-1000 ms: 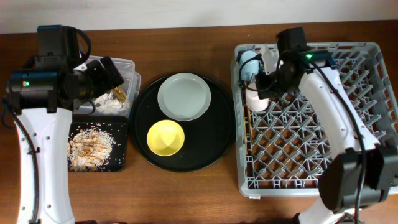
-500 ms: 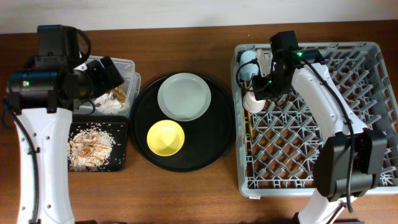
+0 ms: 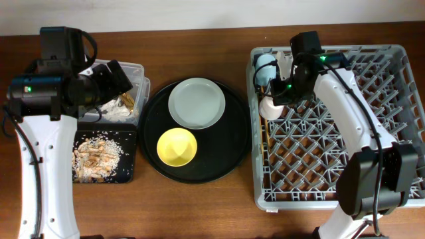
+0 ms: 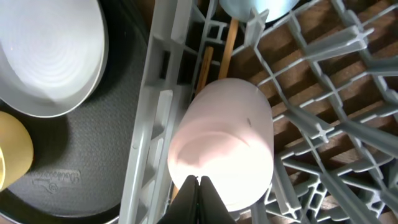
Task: Sort waste into correct bins and load items into the dishwasher rack
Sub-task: 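Lower the pink cup into the rack and open the right gripper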
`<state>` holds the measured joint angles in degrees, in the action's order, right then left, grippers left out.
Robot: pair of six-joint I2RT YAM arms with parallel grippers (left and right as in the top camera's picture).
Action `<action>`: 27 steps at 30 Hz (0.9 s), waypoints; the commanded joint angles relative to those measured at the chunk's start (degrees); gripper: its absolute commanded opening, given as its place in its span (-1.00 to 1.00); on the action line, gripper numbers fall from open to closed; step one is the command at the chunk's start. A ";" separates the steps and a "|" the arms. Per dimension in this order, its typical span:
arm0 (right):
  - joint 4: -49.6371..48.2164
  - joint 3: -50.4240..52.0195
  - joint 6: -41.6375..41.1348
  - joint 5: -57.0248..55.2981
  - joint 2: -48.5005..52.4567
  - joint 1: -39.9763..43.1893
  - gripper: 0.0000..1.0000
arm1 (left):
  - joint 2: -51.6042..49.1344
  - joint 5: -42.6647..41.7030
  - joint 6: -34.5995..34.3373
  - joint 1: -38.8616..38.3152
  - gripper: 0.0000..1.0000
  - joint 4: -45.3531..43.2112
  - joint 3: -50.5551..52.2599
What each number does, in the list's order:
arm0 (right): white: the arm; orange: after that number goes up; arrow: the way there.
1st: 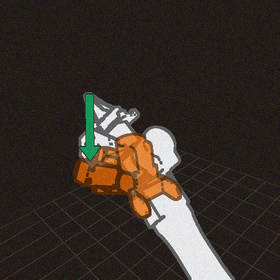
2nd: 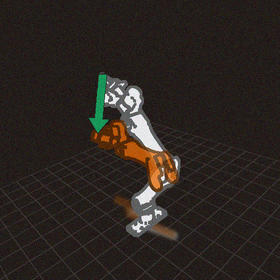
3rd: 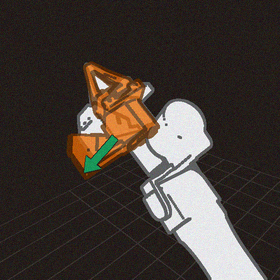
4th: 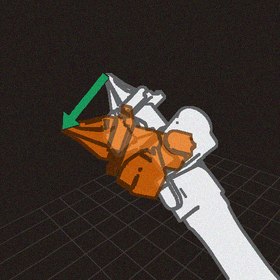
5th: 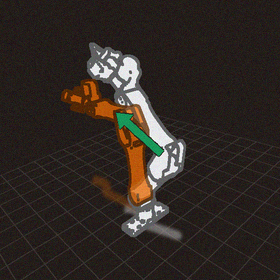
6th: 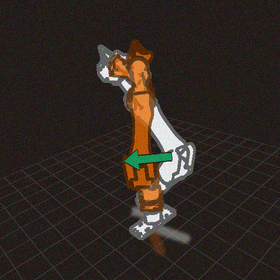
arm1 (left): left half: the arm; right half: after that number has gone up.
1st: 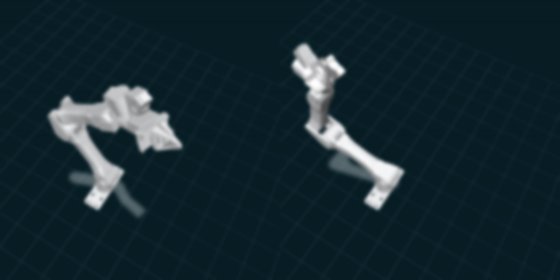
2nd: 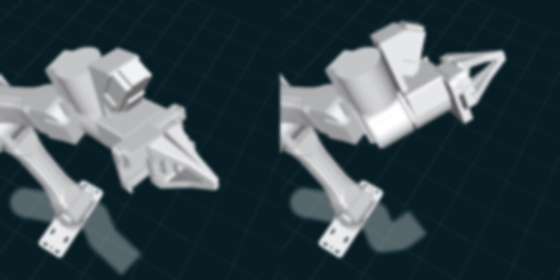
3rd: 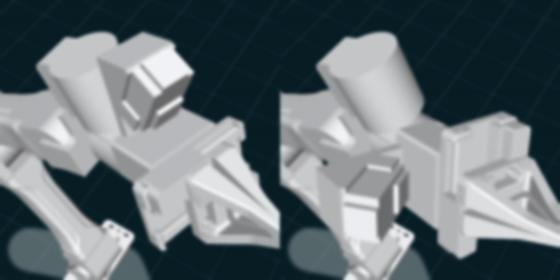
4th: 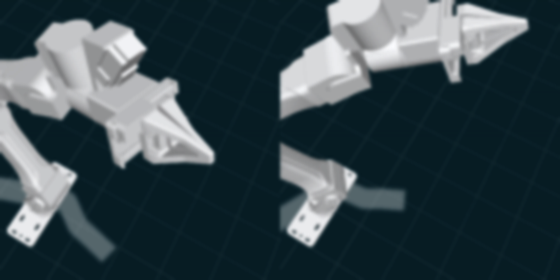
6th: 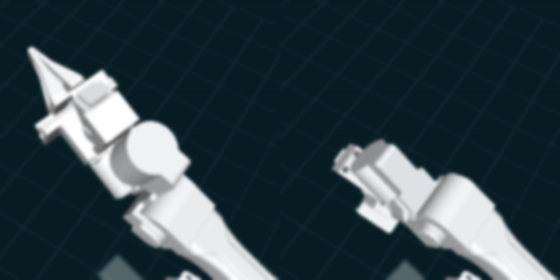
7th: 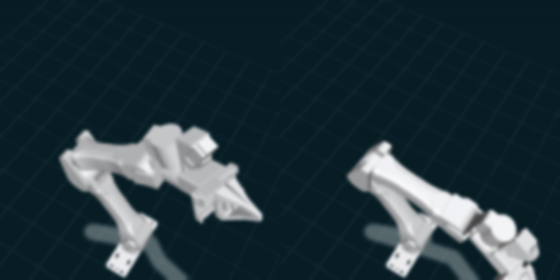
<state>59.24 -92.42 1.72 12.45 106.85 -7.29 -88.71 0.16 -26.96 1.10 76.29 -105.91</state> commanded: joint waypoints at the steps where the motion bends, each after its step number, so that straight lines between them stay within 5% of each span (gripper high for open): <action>1: -4.17 5.03 -0.31 -4.07 -1.46 -0.59 -0.92 | 0.44 -0.24 0.94 0.09 0.99 -0.13 -0.31; 7: -16.83 18.32 -0.28 -4.13 -1.40 -0.57 -0.92 | 0.44 -0.24 0.94 0.09 0.98 -0.13 -0.31; 15: 8.37 -11.06 -0.28 0.24 -8.09 -0.70 -0.89 | 0.44 -0.24 0.94 0.09 0.98 -0.13 -0.31; 21: 15.19 -10.60 -0.31 6.01 -10.47 -0.70 -0.82 | 0.44 -0.24 0.94 0.09 0.98 -0.11 -0.31; 27: 7.76 -3.80 -0.74 1.99 -8.83 -0.68 -0.82 | 0.44 -0.24 0.94 0.09 0.98 -0.13 -0.31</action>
<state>68.36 -98.78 1.50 16.43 96.82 -7.40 -88.71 0.16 -26.96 1.10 76.31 -105.91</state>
